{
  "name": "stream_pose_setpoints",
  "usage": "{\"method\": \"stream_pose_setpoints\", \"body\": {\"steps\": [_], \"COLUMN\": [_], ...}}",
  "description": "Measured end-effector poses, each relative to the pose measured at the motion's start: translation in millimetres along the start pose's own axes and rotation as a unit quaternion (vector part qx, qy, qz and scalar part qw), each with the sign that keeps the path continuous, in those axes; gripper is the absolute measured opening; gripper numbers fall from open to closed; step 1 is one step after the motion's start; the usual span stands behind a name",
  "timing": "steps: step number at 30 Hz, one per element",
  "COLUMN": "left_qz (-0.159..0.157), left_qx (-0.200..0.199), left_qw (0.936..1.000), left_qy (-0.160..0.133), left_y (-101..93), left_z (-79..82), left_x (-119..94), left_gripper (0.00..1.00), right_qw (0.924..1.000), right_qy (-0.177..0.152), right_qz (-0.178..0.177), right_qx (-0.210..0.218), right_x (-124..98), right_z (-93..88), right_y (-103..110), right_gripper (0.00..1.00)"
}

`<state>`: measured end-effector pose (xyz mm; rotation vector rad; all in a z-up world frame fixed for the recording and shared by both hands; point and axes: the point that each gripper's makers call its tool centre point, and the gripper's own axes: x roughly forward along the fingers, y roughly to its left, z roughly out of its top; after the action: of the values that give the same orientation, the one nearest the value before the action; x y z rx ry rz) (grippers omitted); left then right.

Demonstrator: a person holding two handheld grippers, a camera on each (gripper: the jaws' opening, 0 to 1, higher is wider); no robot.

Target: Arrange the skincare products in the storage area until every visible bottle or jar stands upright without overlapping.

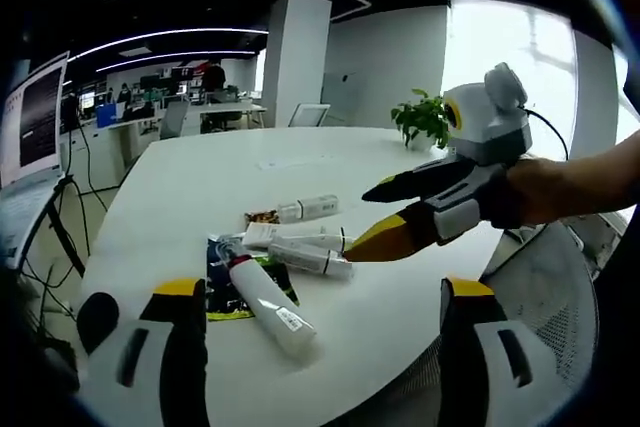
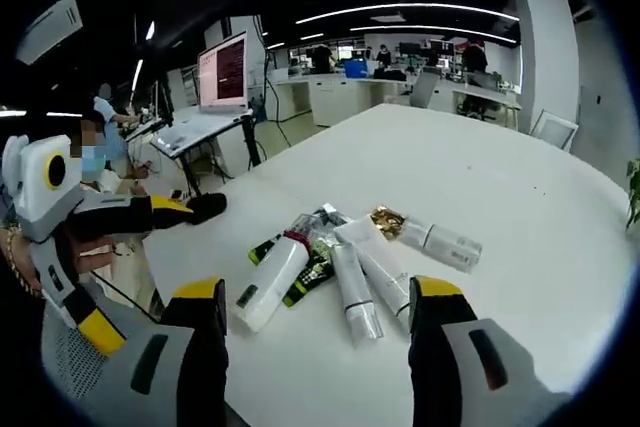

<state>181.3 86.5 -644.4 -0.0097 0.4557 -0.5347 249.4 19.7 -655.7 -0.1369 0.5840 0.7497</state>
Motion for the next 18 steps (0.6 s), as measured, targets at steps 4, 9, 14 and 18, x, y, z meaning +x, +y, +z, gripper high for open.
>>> {"method": "stream_pose_setpoints", "body": {"steps": [4,9,14,18], "left_qz": [0.004,0.007,0.008,0.008], "left_qx": [0.006,0.006,0.0,0.004], "left_qw": [1.0,0.9999,1.0,0.9999], "left_qy": [0.003,0.005,0.0,-0.004], "left_y": [0.5,1.6,2.2,1.5], "left_z": [-0.5,-1.1,0.3,2.2], "left_x": [0,0,-1,-2], "left_gripper": [0.89,0.89,0.89,0.89], "right_qw": [0.9998,0.9988,0.9961,0.9929], "right_qy": [0.015,0.04,0.074,0.105], "right_qz": [0.012,0.025,0.044,0.05], "right_qx": [0.009,0.017,0.014,0.025], "right_x": [17,40,62,76], "right_z": [2.3,3.4,-2.0,-5.0], "right_y": [7,22,38,45], "right_gripper": [0.69,0.65,0.63,0.59]}}
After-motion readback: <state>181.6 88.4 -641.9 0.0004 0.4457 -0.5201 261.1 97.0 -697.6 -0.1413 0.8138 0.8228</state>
